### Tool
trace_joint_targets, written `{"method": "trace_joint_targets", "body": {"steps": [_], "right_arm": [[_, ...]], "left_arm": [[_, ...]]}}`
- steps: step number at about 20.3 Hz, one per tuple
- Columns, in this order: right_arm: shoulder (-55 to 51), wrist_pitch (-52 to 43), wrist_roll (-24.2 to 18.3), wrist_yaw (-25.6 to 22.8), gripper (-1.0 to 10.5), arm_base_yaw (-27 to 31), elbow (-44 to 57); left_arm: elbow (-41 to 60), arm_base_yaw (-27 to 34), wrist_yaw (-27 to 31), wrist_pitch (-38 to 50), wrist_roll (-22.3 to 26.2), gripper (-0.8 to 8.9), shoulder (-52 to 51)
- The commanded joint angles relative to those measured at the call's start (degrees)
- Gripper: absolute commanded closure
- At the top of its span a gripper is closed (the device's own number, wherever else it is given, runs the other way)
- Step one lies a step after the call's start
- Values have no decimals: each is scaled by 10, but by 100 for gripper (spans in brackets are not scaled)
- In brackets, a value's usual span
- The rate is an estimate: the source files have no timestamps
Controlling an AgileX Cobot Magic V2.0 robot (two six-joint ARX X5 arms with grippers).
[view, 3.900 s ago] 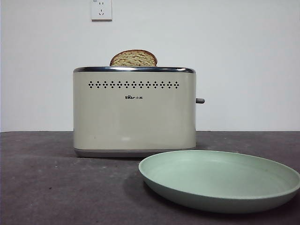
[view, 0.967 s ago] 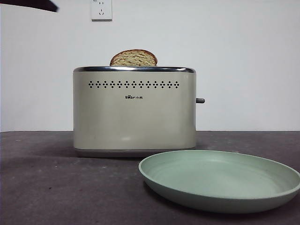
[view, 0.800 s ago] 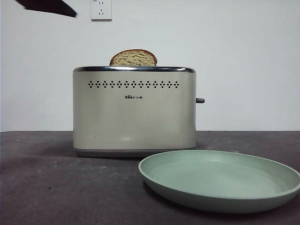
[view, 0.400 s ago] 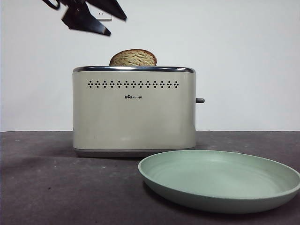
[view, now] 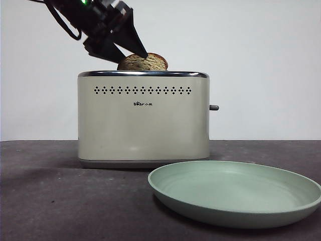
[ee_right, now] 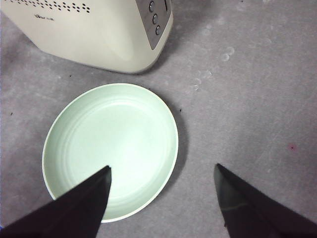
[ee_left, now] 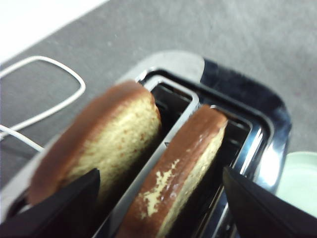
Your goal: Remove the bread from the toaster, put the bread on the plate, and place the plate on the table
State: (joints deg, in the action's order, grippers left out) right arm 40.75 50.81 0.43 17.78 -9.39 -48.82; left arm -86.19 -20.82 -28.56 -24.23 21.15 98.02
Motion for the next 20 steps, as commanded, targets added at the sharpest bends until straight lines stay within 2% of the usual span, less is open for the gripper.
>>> {"method": "trace_joint_targets", "body": {"steps": [1, 3, 7, 9, 11, 20], "right_arm": [[4, -1, 6, -2, 610, -2, -10], [4, -1, 6, -2, 610, -2, -10], [4, -1, 6, -2, 610, -2, -10], [4, -1, 6, -2, 610, -2, -10], [4, -2, 6, -2, 610, -2, -10], [4, -2, 6, -2, 610, -2, -10]], "left_arm": [[-16, -5, 1, 4, 11, 411, 17], [-16, -7, 2, 5, 11, 454, 18], [-16, -7, 2, 4, 7, 715, 18], [-16, -7, 2, 2, 7, 781, 18], [-16, -7, 2, 2, 7, 808, 17], [-84, -7, 1, -27, -2, 807, -5]]}}
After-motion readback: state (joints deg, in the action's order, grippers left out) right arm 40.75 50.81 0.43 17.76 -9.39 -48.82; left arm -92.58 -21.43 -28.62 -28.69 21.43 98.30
